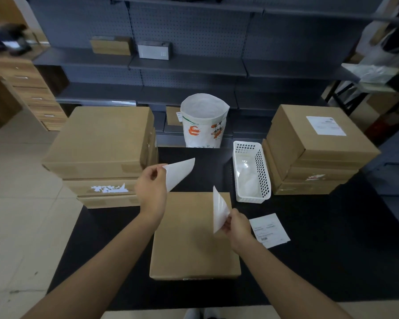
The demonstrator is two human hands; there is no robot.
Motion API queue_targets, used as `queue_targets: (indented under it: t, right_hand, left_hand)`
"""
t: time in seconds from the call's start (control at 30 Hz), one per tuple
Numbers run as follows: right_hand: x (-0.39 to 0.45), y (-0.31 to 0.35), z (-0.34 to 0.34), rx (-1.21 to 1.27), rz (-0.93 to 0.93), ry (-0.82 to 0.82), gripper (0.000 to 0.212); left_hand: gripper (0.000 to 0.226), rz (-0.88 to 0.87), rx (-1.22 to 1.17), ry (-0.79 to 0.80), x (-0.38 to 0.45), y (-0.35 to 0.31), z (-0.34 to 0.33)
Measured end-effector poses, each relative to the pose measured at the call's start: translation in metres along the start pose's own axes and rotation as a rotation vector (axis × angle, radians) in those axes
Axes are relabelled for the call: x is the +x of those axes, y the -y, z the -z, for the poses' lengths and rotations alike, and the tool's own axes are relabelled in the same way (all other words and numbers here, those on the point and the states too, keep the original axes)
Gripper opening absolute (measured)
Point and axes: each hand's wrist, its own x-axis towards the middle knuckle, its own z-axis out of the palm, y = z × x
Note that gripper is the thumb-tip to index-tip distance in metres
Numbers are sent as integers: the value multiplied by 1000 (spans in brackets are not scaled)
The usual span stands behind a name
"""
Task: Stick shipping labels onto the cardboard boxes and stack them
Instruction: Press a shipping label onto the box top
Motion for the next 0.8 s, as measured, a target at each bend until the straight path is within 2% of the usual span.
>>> queue_targets:
  t: [0.1, 0.33, 0.57, 0.67, 0.73, 0.8]
  right_hand:
    - [3, 6, 2, -165, 121, -34, 16]
    - [42, 58, 20, -303, 417, -164, 10]
    - [113, 129, 30, -569, 604, -165, 11]
    - [142, 150, 35, -757, 583, -193, 17]
    - [160, 158, 43, -1051, 455, -183, 28]
    - [172, 158, 52, -1311, 306, -100, 34]
  left_hand:
    - [16, -37, 19, 56, -5, 2, -16]
    - [14, -67, 143, 155, -2, 6, -63]
    - [20, -33, 230, 100, 4, 1, -116]
    - [17, -24, 273, 100, 10, -2, -136]
    - [17, -5, 281, 88, 13, -3, -149]
    - [16, 19, 290, 77, 14, -2, -160]
